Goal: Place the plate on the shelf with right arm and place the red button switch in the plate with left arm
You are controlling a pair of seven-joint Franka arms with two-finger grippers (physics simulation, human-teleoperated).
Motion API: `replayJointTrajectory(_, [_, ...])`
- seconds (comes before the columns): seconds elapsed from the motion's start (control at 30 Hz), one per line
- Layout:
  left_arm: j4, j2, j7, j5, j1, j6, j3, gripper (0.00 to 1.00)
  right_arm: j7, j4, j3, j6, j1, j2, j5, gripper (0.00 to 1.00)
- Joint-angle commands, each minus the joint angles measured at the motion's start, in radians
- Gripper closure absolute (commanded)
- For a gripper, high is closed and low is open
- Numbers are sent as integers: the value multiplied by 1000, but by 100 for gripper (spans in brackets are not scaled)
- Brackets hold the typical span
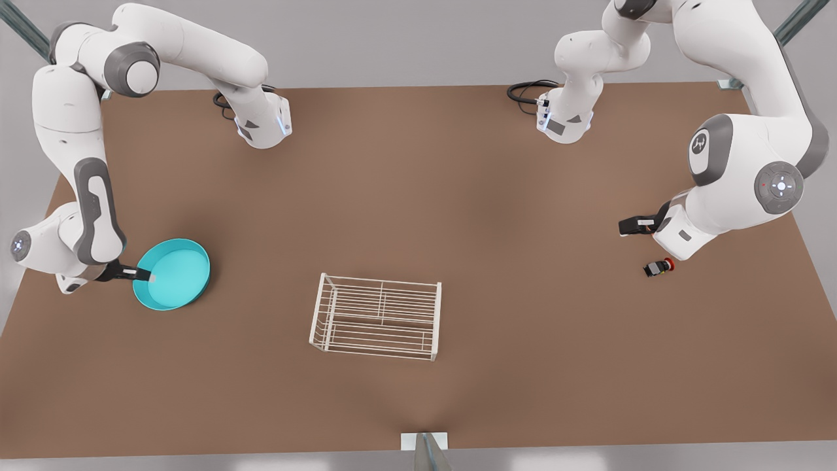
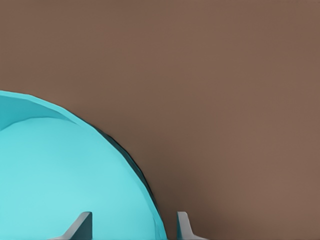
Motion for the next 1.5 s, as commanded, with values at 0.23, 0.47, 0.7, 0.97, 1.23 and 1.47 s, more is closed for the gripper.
replayJointTrajectory(0.23, [4,-1,-3,3,-1,0,0,0,-66,11,0,-3,2,4,2,66])
replayJointTrajectory(0.47, [4,-1,-3,3,-3,1,0,0,-69,89,12,-113,5,-15,-7,79])
replayJointTrajectory(0.7, [4,-1,-3,6,-3,0,-2,0,-65,272,181,-297,20,-2,83,79])
replayJointTrajectory(0.97, [4,0,-3,3,-1,1,-2,0,-2,375,351,-466,32,-2,313,79])
replayJointTrajectory(1.23, [4,0,-3,4,-1,0,-2,0,317,610,449,-451,235,114,301,79])
replayJointTrajectory(1.47, [17,-3,-7,2,-6,-8,-2,0,480,694,394,-276,483,185,290,79])
